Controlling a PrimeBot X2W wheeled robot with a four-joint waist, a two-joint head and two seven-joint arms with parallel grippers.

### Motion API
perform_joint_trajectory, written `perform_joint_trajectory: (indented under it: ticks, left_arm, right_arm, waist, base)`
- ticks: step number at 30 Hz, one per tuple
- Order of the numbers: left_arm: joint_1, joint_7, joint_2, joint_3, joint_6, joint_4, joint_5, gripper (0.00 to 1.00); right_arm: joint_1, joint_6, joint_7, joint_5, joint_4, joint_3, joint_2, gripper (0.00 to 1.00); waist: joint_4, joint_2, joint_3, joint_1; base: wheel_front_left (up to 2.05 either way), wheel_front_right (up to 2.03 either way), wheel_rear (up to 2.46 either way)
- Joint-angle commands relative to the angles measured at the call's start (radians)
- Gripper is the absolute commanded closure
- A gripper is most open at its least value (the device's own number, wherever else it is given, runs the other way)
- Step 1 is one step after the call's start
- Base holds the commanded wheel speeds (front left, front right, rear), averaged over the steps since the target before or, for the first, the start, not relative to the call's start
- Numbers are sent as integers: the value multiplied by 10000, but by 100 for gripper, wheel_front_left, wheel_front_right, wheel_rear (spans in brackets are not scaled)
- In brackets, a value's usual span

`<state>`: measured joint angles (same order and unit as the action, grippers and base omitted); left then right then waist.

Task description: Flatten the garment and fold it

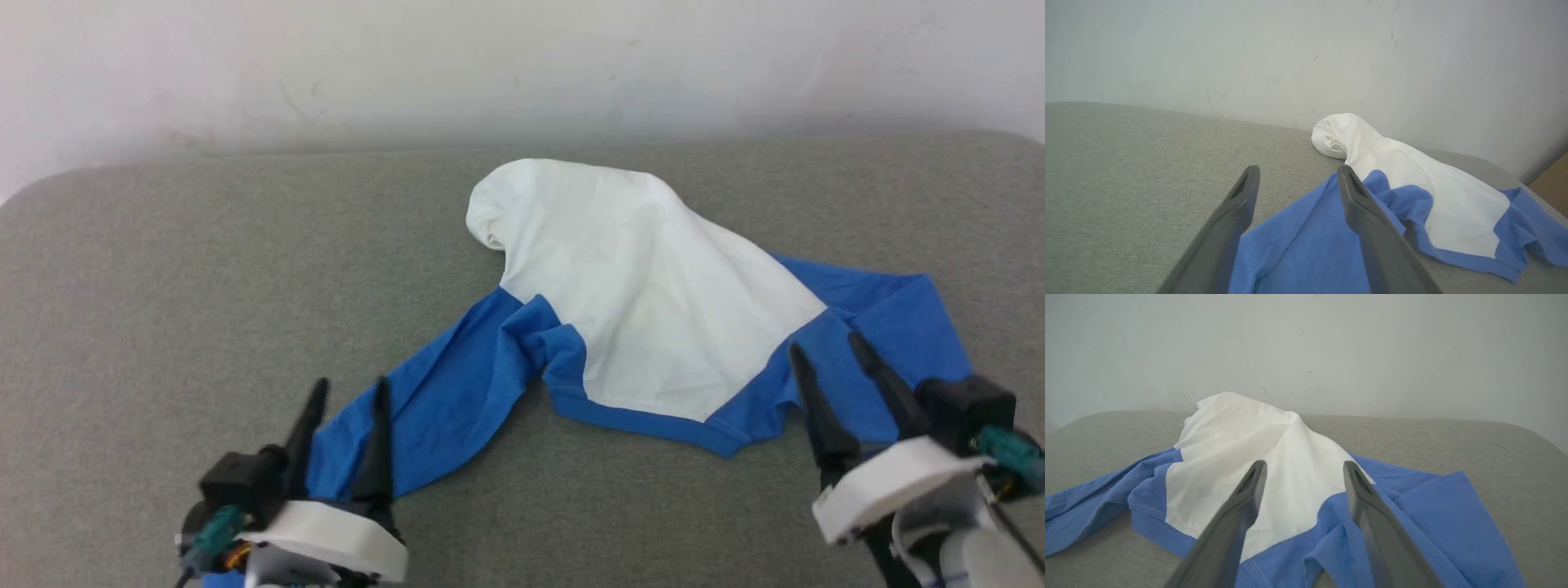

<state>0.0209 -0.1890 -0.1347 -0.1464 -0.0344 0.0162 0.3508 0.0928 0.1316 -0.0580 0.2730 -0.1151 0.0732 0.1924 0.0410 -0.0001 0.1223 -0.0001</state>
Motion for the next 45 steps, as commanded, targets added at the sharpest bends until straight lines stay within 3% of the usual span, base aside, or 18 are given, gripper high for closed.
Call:
perform_joint_trajectory:
  ticks: [1, 9, 17, 22, 24, 25, 35, 40, 41, 42, 45]
  left_arm:
    - [75, 200, -24, -235, 185, -27, -90, 0]
    - [-721, 2689, -25, -1664, 971, 895, 71, 0]
    - [-1855, 4889, -664, -2310, 1148, 2324, -380, 0]
    - [-2122, 7035, -1000, -2766, 1281, 3145, -308, 1]
    - [-2161, 7328, -1110, -2748, 1284, 3050, -220, 57]
    - [-2142, 7340, -1181, -2638, 1217, 2928, -165, 100]
    - [-465, 6512, -2280, -16, -720, 702, 568, 100]
    - [314, 6169, -2380, 559, -949, 315, 908, 100]
    - [383, 6027, -2316, 645, -992, 367, 979, 57]
    - [421, 5880, -2165, 732, -1001, 383, 1149, 0]
    - [535, 5455, -1831, 783, -882, 209, 1465, 0]
  right_arm:
    - [-495, -9, 336, -227, 628, -151, -273, 0]
    - [-1802, -9, 1401, -721, 2782, -188, -954, 0]
    - [-1927, -9, 1600, -681, 3169, -45, -1170, 0]
    - [-1924, -9, 1545, -662, 3148, -38, -1269, 0]
    - [-1898, -9, 1519, -666, 3111, -22, -1297, 0]
    - [-1893, -9, 1507, -661, 3097, -20, -1309, 0]
    - [-2219, -9, 1540, -708, 3231, -434, -1381, 0]
    - [-2200, -9, 1641, -749, 3347, -447, -1397, 0]
    - [-2176, -9, 1659, -757, 3359, -432, -1399, 0]
    - [-2160, -9, 1678, -770, 3364, -419, -1400, 0]
    - [-2162, -9, 1761, -820, 3424, -387, -1402, 0]
  waist:
    - [-212, 1, -179, 1]
    - [-592, 1, -127, 1]
    - [-932, 1, 140, 1]
    - [-1038, 1, 233, 1]
    - [-1086, 1, 220, 1]
    - [-1105, 1, 208, 1]
    - [-911, 1, 20, 1]
    - [-716, 1, 30, 1]
    - [-687, 1, 26, 1]
    - [-664, 1, -1, 1]
    - [-626, 1, -111, 1]
  base:
    - [0, 0, 0]
    - [0, 0, 0]
    - [0, 0, 0]
    - [0, 0, 0]
    - [0, 0, 0]
    - [0, 0, 0]
    - [0, 0, 0]
    - [0, 0, 0]
    - [0, 0, 0]
    - [0, 0, 0]
    - [0, 0, 0]
